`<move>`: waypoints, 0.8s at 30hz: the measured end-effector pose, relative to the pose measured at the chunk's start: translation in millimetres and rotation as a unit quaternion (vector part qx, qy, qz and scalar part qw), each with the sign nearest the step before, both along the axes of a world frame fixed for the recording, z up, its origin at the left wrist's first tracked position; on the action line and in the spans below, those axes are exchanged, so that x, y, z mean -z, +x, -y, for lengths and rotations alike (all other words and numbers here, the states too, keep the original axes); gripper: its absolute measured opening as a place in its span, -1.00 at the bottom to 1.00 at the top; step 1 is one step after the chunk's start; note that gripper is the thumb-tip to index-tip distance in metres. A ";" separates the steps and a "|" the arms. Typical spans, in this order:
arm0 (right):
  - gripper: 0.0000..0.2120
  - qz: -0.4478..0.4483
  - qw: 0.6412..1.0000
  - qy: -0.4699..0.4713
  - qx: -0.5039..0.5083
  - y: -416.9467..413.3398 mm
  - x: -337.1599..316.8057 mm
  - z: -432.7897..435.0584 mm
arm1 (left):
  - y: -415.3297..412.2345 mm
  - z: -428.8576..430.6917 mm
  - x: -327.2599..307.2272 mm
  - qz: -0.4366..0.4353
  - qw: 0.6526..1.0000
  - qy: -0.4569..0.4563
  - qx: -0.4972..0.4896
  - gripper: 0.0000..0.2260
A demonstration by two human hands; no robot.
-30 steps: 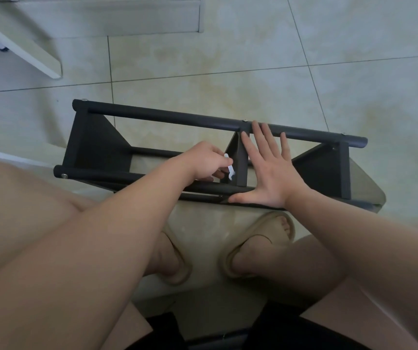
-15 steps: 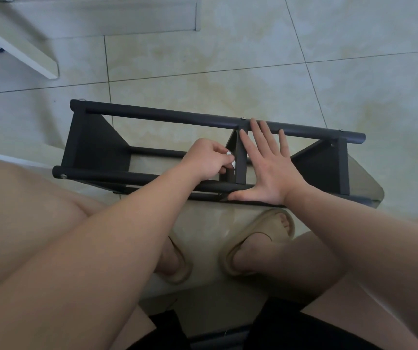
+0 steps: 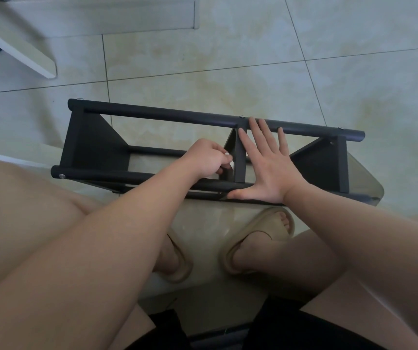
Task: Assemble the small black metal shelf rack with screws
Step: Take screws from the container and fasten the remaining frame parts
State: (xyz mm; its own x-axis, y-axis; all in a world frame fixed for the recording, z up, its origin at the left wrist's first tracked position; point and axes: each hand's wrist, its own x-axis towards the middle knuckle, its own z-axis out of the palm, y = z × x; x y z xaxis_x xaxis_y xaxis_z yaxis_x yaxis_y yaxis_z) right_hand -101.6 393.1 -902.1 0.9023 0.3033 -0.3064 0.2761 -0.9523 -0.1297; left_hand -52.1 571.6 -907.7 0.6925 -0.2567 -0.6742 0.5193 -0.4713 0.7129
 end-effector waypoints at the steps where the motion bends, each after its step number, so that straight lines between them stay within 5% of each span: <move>1: 0.30 0.000 1.000 0.000 0.000 0.0 0.0 0.1 | 0.3 0.1 0.1 0.000 1.000 0.000 -0.003 -0.95; 24: 0.29 0.004 1.000 -0.001 -0.004 0.0 0.5 0.1 | 3.1 -2.8 -4.4 -0.043 0.999 -0.001 0.004 -0.92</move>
